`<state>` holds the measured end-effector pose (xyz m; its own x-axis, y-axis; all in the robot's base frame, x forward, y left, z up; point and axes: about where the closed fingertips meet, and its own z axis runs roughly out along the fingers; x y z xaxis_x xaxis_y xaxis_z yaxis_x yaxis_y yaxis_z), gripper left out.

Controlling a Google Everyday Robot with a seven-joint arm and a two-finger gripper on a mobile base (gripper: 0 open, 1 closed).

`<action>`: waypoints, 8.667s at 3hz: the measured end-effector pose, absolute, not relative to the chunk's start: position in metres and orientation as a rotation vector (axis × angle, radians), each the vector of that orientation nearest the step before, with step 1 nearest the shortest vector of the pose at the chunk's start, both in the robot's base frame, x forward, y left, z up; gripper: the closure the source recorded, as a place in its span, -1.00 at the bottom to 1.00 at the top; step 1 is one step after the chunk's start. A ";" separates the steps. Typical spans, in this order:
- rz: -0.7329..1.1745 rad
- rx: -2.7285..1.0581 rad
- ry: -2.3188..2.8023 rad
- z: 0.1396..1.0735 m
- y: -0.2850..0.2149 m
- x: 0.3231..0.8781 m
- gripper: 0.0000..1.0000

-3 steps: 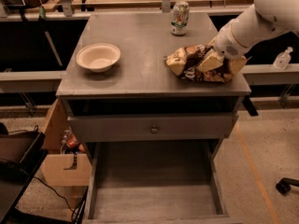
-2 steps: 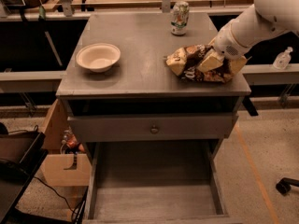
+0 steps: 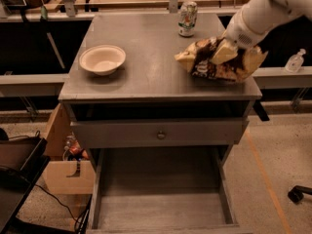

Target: Place brown chip bag into middle drawer

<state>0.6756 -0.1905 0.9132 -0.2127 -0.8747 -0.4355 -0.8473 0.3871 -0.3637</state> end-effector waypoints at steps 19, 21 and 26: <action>0.852 -1.119 2.340 0.547 -0.170 0.432 1.00; 0.904 -1.156 2.330 0.525 -0.152 0.449 1.00; 0.997 -1.202 2.309 0.484 -0.121 0.482 -0.74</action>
Offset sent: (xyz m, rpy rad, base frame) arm -0.0208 -0.0454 0.1743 -0.2867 -0.1210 -0.1335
